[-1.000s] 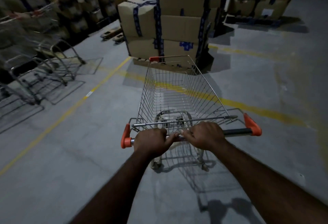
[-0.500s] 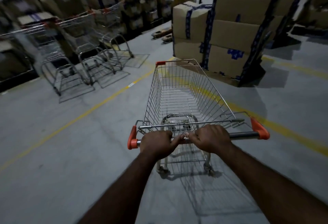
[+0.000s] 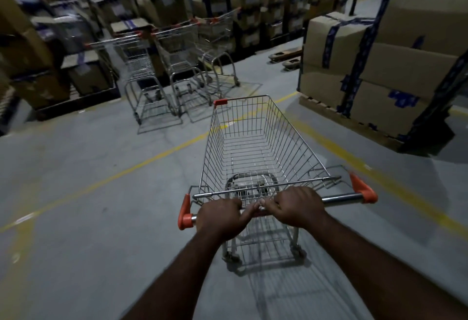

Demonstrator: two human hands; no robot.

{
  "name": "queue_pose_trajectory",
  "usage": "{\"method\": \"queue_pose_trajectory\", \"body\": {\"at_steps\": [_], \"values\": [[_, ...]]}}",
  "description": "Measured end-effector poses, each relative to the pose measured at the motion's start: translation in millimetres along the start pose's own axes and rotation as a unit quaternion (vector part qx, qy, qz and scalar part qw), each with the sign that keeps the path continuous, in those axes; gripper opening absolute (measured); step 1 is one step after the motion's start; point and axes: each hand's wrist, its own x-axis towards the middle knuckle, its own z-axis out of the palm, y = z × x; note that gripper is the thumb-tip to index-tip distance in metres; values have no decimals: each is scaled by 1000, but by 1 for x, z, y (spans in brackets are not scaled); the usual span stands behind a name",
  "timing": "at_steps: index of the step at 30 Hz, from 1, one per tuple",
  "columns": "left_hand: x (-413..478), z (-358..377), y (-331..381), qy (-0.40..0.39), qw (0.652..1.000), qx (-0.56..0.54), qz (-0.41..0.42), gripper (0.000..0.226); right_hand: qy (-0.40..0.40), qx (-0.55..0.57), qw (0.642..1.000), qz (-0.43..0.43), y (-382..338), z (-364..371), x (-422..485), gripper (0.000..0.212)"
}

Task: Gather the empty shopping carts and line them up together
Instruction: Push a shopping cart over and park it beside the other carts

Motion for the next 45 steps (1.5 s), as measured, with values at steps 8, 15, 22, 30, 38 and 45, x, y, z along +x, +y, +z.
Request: {"method": "queue_pose_trajectory", "body": {"at_steps": [8,15,22,30,38,45], "values": [[13,1,-73,-1,998,-13,-55,85,-10,-4,998,-60,-53,-2,69,72],[28,-5,-140,-1,995,-29,-95,89,-1,0,996,-91,-100,0,131,73],[49,-7,-211,-20,992,-29,-124,90,13,-6,993,-119,-148,7,197,79],[84,-5,-299,-29,984,-50,-166,99,1,-6,989,-146,-203,11,281,79],[135,-9,-378,-37,975,-53,-212,98,4,-11,980,-198,-243,18,384,77],[195,-14,-445,-22,961,-51,-270,102,16,0,969,-247,-272,30,497,97]]}}
